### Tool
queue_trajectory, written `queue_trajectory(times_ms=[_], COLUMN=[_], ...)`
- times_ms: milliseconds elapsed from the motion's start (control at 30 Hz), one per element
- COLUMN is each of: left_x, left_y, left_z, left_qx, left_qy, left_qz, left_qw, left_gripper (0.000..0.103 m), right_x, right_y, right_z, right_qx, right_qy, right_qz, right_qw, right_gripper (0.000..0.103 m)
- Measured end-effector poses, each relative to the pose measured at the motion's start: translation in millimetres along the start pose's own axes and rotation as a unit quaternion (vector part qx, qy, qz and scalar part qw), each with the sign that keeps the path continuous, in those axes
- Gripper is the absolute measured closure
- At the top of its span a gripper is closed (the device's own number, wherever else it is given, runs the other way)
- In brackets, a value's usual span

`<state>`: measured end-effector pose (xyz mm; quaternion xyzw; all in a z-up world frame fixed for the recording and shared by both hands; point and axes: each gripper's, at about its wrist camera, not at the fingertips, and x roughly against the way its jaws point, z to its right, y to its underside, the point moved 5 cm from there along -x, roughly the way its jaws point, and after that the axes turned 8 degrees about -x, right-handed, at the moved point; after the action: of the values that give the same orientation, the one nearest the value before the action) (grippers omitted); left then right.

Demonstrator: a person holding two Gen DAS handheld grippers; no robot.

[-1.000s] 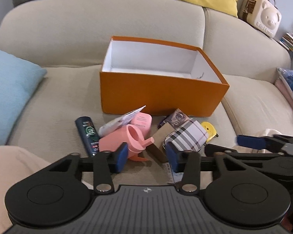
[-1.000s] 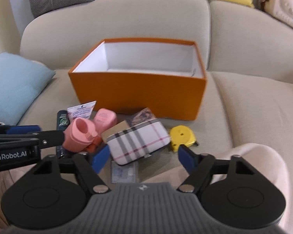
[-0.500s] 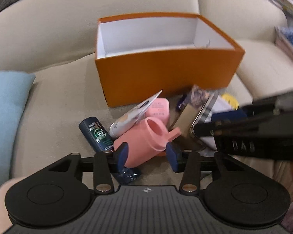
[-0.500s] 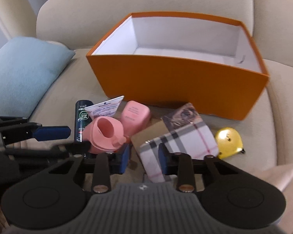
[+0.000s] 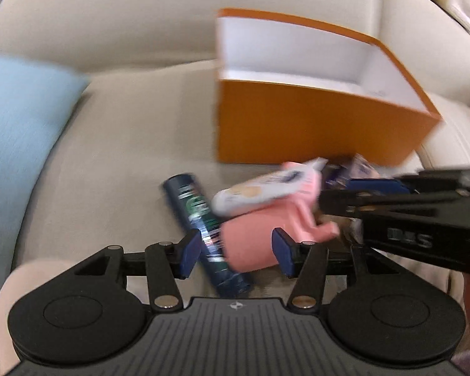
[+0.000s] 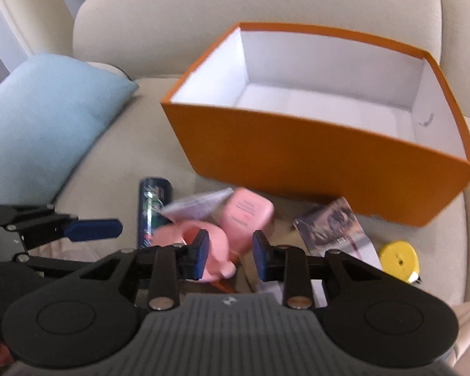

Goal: Organize rigid objects
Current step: 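Grasp the dark green shampoo bottle with left tool while right tool grasps the white lotion bottle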

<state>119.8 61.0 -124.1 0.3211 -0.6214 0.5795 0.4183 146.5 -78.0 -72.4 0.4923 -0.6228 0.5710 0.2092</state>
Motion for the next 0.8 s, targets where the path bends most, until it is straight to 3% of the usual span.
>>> queue_trajectory(times_ms=[100,133,167,333,500,800], left_x=[-3.9,-6.1,-8.4,-19.5,-42.2,-76.6], left_y=[-2.3,-3.3,-4.4,-13.5,-13.7,-6.1], left_z=[-26.3,-31.6,-35.4,-40.1,-48.7,-62.4], left_qx=[0.089,0.107,0.116,0.126,0.135,0.135], left_qy=[0.015,0.024,0.029,0.032,0.035,0.067], left_qz=[-0.033,-0.041,-0.044,-0.062,-0.101,-0.157], left_qw=[0.9954,0.9931,0.9919,0.9896,0.9851,0.976], left_gripper=[0.046,0.047,0.048,0.049,0.049,0.049], right_x=[1.6,2.4,2.9,-7.9,-42.4,-97.5], right_y=[-11.0,-17.0,-20.8,-49.9,-51.6,-53.5], right_z=[-4.3,-5.7,-7.4,-21.6,-34.8,-29.2], right_qx=[-0.016,-0.021,-0.022,-0.006,0.012,-0.033], right_qy=[-0.014,-0.015,-0.012,-0.012,-0.018,-0.035], right_qz=[0.005,0.01,0.013,0.004,-0.079,-0.207], right_qw=[1.0,1.0,1.0,1.0,0.997,0.977], right_gripper=[0.064,0.054,0.049,0.049,0.05,0.054])
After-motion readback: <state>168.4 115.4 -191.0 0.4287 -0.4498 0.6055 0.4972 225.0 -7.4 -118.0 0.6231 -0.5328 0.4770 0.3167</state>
